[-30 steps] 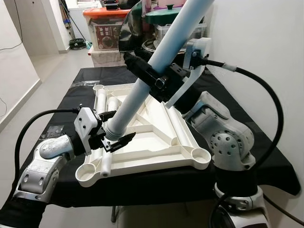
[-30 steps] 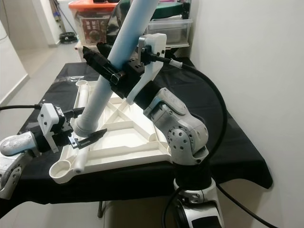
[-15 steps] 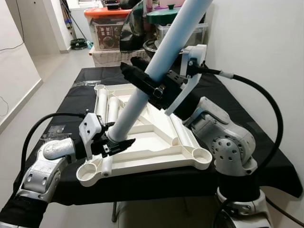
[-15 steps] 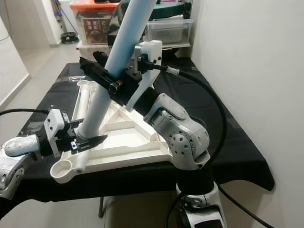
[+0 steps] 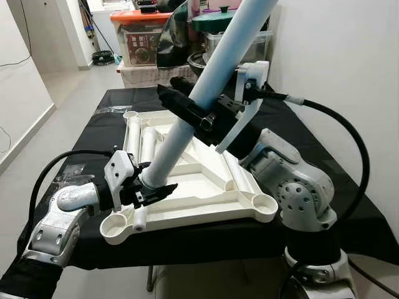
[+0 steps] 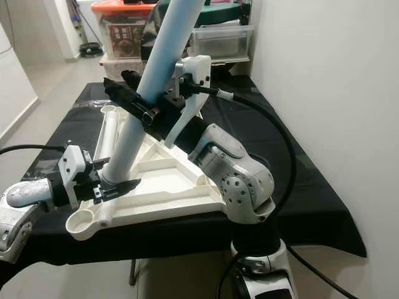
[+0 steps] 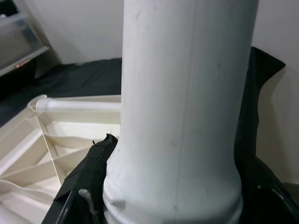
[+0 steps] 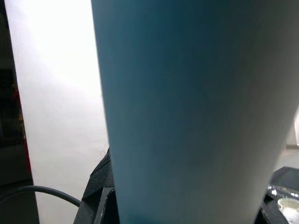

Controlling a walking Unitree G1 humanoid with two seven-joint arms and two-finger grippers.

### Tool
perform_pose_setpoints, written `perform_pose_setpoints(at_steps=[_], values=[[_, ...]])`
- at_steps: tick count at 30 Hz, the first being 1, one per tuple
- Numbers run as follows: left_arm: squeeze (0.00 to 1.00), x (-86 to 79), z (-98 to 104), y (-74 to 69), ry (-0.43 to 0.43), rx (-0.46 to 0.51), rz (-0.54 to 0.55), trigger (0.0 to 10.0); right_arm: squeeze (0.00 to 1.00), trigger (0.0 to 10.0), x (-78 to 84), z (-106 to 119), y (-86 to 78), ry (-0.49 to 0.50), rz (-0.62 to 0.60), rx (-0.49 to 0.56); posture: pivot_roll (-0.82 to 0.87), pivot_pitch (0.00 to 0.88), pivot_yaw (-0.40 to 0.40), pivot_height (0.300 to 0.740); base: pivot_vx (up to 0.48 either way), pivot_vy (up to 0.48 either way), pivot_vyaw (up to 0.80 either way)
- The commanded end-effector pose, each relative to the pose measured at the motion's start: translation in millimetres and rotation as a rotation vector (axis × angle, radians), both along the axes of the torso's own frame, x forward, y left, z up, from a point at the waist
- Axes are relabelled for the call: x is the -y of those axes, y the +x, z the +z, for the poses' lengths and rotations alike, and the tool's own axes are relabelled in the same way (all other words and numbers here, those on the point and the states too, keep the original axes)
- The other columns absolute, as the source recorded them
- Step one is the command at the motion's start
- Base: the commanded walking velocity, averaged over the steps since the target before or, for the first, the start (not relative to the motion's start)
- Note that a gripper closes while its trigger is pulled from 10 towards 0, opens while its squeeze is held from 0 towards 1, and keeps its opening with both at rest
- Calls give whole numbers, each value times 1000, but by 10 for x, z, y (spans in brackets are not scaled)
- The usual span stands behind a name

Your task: Building children table

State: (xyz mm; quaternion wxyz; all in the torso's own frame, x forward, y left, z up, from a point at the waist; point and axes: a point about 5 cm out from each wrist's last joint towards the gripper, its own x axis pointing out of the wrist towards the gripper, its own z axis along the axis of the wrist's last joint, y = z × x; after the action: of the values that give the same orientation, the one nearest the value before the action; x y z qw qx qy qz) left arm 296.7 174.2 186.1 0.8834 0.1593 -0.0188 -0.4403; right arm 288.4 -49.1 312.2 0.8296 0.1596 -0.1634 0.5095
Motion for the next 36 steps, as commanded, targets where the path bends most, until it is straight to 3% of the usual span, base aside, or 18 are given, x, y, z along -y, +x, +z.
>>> perform_pose_setpoints(at_steps=[1,9,10,11,12,13,14,15,26,35,36], values=[[0,16,-30,-2,30,-4,-6,10000,0,10000,-41,-106,51,-32,-6,-29,-54,0,-1,740,0,0,0],[0,31,-50,-3,39,-4,-14,10000,24,10000,-34,-230,140,-58,-31,-63,-51,0,-5,740,0,0,0],[0,29,-51,-4,40,-3,-14,10000,345,10000,-36,-235,144,-58,-32,-64,-51,0,-5,740,0,0,0],[0,28,-52,-4,41,-3,-14,10000,729,10000,-36,-236,146,-57,-32,-65,-52,0,-5,740,0,0,0],[0,28,-52,-4,41,-3,-14,10000,729,10000,-36,-236,146,-57,-32,-65,-52,0,-5,740,0,0,0],[0,28,-54,-5,42,-2,-14,10000,827,10000,-38,-237,147,-56,-32,-64,-52,0,-4,740,0,0,0],[0,28,-54,-5,42,-2,-14,10000,827,10000,-38,-237,147,-56,-32,-64,-52,0,-4,740,0,0,0],[0,29,-57,-6,45,-2,-14,10000,1000,10000,-41,-239,141,-51,-23,-64,-52,0,-5,740,0,0,0],[0,14,-1,6,35,12,-17,10000,1000,10000,1,-302,72,4,76,-77,-43,0,-6,740,0,0,0],[0,51,-25,1,31,2,-29,10000,1000,10000,-88,-396,30,-3,91,-83,-42,0,-2,740,0,0,0],[0,66,-20,3,29,1,-37,10000,184,10000,-114,-429,41,-9,82,-84,-35,0,-2,740,0,0,0]])
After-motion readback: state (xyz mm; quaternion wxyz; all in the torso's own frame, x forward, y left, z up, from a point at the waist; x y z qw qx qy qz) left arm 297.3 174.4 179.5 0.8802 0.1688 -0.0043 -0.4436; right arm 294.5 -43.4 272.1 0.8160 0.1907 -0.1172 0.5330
